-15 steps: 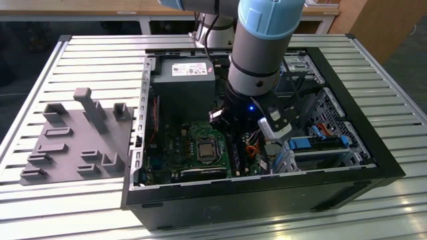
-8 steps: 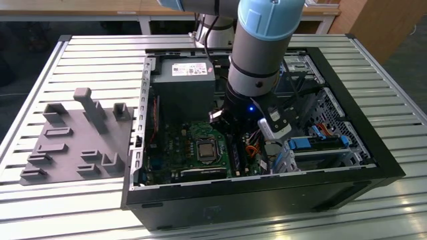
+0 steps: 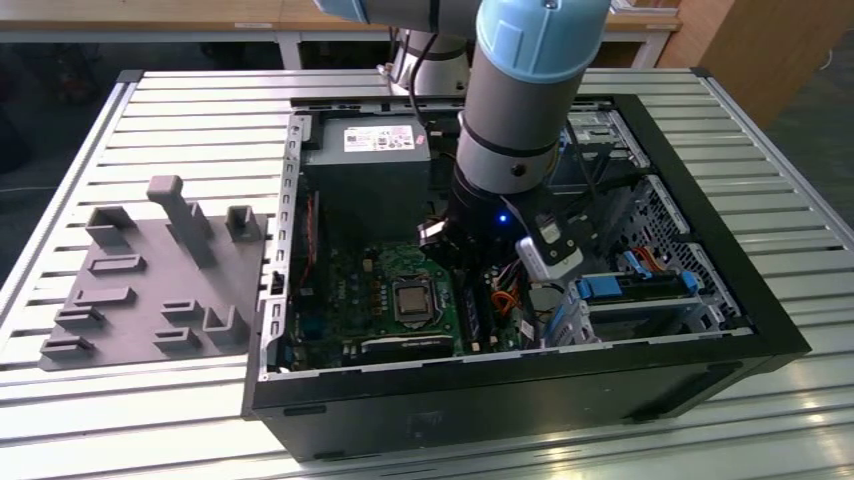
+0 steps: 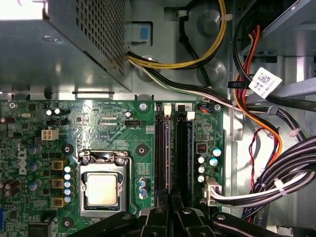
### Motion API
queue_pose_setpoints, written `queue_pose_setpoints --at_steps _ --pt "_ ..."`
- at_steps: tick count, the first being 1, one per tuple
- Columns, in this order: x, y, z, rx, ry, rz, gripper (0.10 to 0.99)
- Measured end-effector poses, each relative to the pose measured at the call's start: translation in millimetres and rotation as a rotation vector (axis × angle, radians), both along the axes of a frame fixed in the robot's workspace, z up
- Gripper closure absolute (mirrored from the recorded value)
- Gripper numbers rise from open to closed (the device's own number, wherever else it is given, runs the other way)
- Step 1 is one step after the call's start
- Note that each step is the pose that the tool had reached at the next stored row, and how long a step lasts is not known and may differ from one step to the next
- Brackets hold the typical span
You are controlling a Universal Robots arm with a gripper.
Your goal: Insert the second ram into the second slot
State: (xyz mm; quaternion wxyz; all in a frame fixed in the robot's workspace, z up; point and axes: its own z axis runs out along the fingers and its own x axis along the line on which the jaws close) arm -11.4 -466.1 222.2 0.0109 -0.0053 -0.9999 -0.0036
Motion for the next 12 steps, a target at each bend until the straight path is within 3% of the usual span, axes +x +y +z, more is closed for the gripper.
queue_pose_setpoints --at_steps 12 --pt "0.0 0.0 -3.6 0.000 0.0010 0.000 0.953"
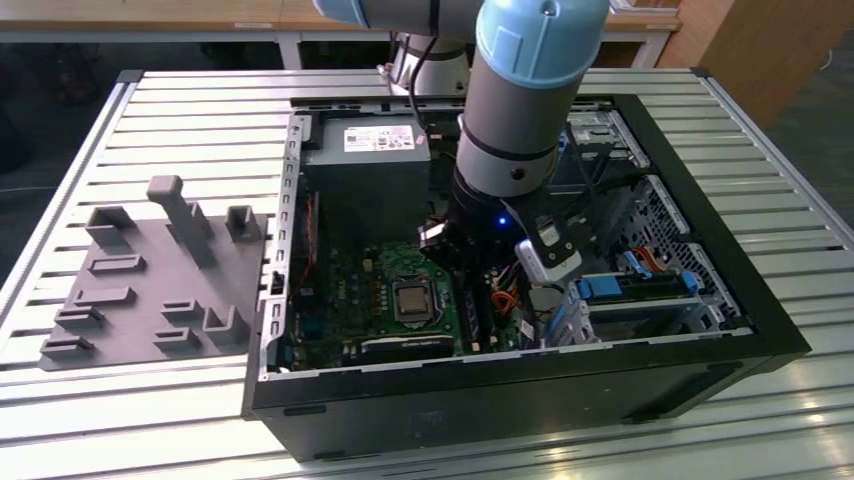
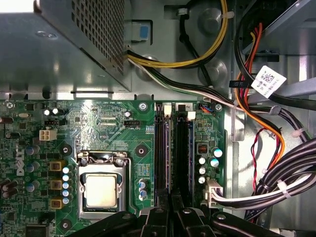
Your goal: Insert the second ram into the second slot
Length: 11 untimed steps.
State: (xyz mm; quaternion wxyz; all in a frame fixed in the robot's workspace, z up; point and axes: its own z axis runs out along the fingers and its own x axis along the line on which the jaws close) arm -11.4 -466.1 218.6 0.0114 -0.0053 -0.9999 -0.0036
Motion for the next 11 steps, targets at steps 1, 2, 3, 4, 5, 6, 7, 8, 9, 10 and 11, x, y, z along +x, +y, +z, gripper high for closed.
queue_pose_setpoints --at_steps 1,2,3,4,5,6,7,8,9,10,11 --pt "0.0 0.0 -0.1 0.000 0.0000 0.000 0.953" --pt "0.0 0.0 -0.1 0.000 0.0000 0.000 0.953" --pt "0.0 0.0 -0.2 0.000 0.0000 0.000 0.953" --pt "0.0 0.0 -0.2 0.000 0.0000 0.000 0.953" --pt "0.0 0.0 -0.3 0.000 0.0000 0.000 0.953" --pt "0.0 0.0 -0.4 0.000 0.0000 0.000 0.953" --pt "0.0 0.0 -0.7 0.000 -0.0001 0.000 0.953" --pt "0.1 0.0 -1.0 0.000 -0.0001 0.000 0.953" --pt "0.1 0.0 -1.4 0.000 -0.0001 0.000 0.953" --pt "0.1 0.0 -1.8 0.000 -0.0001 0.000 0.953" --pt "0.1 0.0 -2.4 0.000 -0.0001 0.000 0.953"
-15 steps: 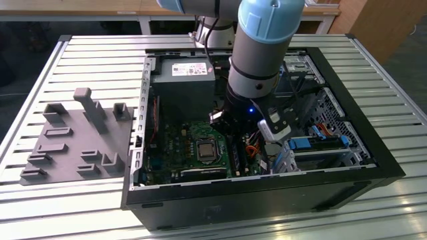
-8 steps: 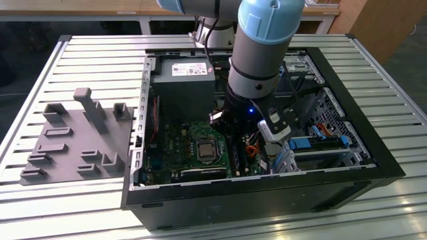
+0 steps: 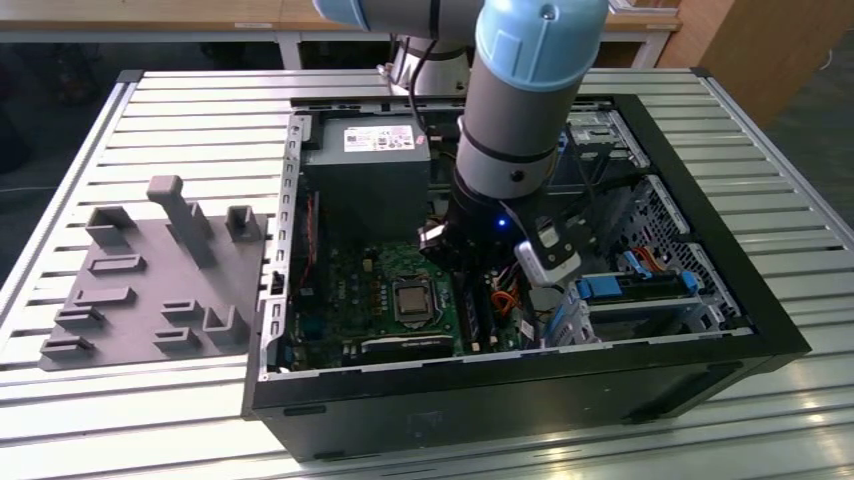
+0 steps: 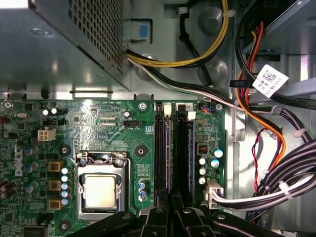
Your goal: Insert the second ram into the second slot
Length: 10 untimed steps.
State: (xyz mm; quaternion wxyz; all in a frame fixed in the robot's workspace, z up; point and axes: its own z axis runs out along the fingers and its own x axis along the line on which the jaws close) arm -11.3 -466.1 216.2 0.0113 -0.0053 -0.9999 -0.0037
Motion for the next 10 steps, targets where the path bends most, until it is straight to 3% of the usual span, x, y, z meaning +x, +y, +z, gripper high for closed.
queue_pose_setpoints --at_steps 10 --pt "0.0 0.0 -4.8 0.000 0.0000 0.000 0.953"
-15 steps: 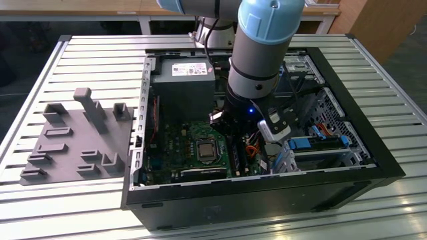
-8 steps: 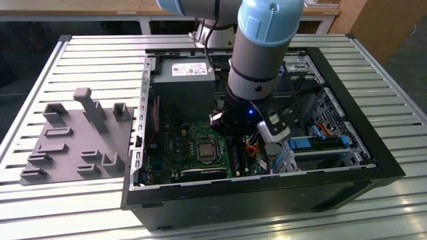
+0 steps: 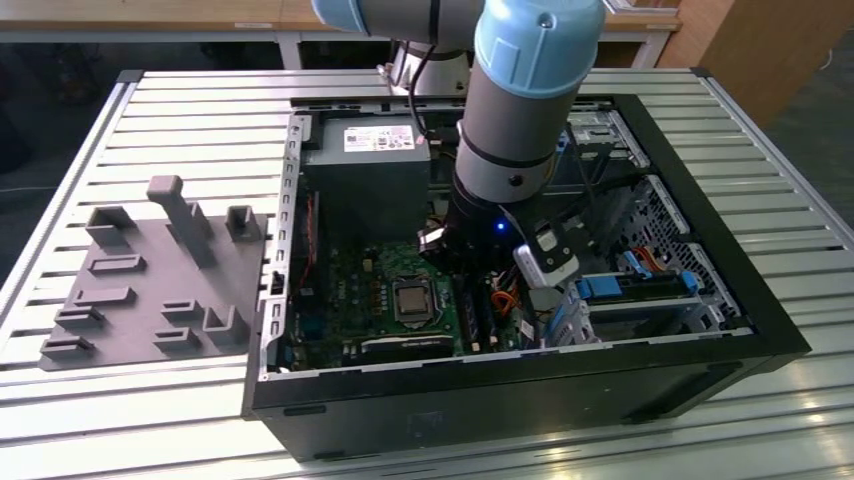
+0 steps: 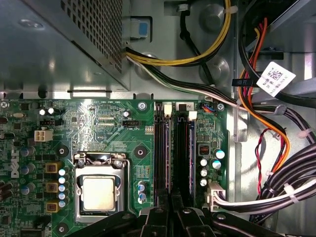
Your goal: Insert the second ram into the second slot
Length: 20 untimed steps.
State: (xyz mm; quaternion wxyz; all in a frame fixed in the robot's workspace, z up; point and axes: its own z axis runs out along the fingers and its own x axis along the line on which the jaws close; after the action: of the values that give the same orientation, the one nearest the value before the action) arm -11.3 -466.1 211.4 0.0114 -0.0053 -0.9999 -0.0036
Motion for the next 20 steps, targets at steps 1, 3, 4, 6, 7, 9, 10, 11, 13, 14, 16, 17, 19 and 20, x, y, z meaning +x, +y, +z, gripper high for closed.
queue_pose_setpoints --at_steps 1,3,4,6,7,9,10,11,13,14,16,17,19,20 --pt "0.0 0.0 0.0 0.000 0.0001 0.000 0.953" --pt "0.0 0.0 0.0 0.000 -0.0002 0.000 0.941" --pt "0.0 0.0 0.0 0.000 -0.0002 0.000 0.941" --pt "0.0 0.0 1.3 0.000 0.0000 0.000 0.878" --pt "0.0 0.0 2.5 0.000 0.0000 0.000 0.878" --pt "0.0 0.0 6.7 0.000 0.0000 0.000 0.878" --pt "0.0 0.0 9.5 0.000 -0.0001 0.000 0.878" --pt "0.0 0.0 12.6 0.000 0.0000 0.000 0.878" --pt "0.0 0.0 18.4 0.000 0.0000 0.000 0.878" --pt "0.0 0.0 19.9 0.000 0.0000 0.000 0.878" --pt "0.0 0.0 20.1 0.000 -0.0001 0.000 0.878" --pt "0.0 0.0 20.1 0.001 -0.0001 0.000 0.894" --pt "0.0 0.0 20.3 0.000 0.0000 0.000 0.894" --pt "0.0 0.0 20.3 0.000 0.0000 0.000 0.957"
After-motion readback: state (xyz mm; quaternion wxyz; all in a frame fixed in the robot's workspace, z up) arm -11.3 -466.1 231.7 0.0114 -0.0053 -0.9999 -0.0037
